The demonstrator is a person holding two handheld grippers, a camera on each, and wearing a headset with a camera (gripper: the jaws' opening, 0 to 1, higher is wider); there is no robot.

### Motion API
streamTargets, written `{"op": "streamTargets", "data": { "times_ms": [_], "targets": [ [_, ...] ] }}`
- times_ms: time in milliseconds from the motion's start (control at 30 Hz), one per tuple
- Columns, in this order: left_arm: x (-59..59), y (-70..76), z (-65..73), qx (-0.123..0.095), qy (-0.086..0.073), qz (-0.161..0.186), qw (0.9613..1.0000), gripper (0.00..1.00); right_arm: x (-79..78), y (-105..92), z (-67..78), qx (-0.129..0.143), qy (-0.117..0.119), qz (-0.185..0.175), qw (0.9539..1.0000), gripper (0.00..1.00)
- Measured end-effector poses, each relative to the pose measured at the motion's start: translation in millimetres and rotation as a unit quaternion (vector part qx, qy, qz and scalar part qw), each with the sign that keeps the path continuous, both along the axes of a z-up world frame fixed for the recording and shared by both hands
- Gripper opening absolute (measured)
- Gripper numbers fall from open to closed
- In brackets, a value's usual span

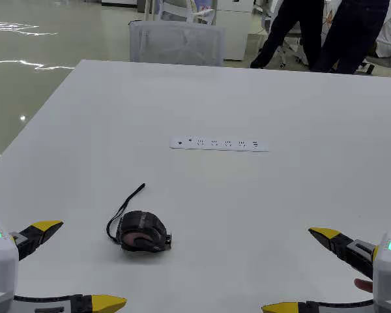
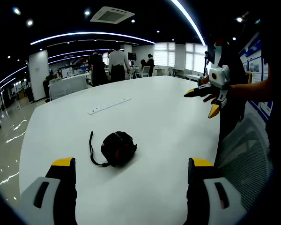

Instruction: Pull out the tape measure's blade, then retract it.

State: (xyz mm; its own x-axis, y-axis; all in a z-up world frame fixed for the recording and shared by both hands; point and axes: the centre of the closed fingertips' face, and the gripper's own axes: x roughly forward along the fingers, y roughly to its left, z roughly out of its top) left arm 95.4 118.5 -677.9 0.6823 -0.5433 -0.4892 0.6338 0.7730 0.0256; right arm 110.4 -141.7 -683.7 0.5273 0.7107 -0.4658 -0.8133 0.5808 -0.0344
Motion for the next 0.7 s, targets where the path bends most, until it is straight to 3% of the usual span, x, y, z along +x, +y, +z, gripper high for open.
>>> {"op": "streamTargets", "data": {
  "times_ms": [700],
  "targets": [
    [3.4,-3.8,-5.9,0.002,0.010,-0.002,0.9999,0.97,1.1,-0.7,-5.4,-0.001,0.008,0.000,1.0000,0.98]
  ]
}}
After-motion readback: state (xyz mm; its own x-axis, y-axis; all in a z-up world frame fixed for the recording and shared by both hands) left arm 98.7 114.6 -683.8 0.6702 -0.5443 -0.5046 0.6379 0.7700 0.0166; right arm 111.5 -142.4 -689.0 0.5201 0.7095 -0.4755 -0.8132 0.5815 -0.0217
